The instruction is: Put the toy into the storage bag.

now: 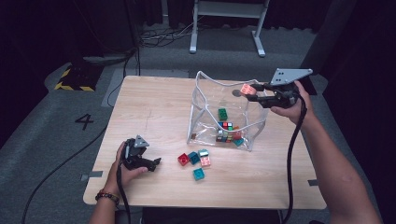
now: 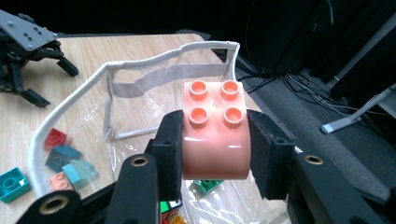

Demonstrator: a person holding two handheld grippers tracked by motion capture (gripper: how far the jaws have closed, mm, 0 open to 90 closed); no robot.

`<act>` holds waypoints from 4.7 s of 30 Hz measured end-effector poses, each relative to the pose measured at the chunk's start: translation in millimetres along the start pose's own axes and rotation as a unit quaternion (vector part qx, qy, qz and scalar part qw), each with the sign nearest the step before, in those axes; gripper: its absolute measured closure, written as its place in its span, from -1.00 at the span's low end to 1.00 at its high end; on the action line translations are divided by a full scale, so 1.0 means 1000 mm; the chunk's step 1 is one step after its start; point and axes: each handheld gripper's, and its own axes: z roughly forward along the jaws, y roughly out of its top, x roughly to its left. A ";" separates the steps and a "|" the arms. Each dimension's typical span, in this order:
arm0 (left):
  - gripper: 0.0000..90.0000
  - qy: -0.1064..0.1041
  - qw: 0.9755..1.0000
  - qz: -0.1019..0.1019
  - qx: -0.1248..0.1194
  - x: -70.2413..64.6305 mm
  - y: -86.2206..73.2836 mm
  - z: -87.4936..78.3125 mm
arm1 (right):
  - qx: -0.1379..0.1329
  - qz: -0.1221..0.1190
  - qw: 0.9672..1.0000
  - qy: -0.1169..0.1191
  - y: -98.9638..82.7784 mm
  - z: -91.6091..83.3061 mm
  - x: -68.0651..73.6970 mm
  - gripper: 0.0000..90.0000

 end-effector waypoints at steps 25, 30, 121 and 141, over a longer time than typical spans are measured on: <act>-0.99 0.000 1.000 0.000 0.000 0.000 0.000 0.000 | 0.165 -0.025 0.985 0.038 -0.001 0.061 -0.016 0.33; -0.99 0.000 1.000 0.001 0.000 0.000 0.000 0.000 | 0.238 -0.045 0.968 0.059 -0.007 0.067 -0.017 0.33; -0.99 0.000 1.000 0.000 0.000 0.000 0.000 0.000 | 0.005 -0.024 0.982 0.188 -0.087 0.047 0.151 -0.24; -0.99 0.000 1.000 0.000 0.000 0.000 0.000 0.000 | 0.067 0.004 0.969 0.236 -0.128 0.131 0.196 -0.25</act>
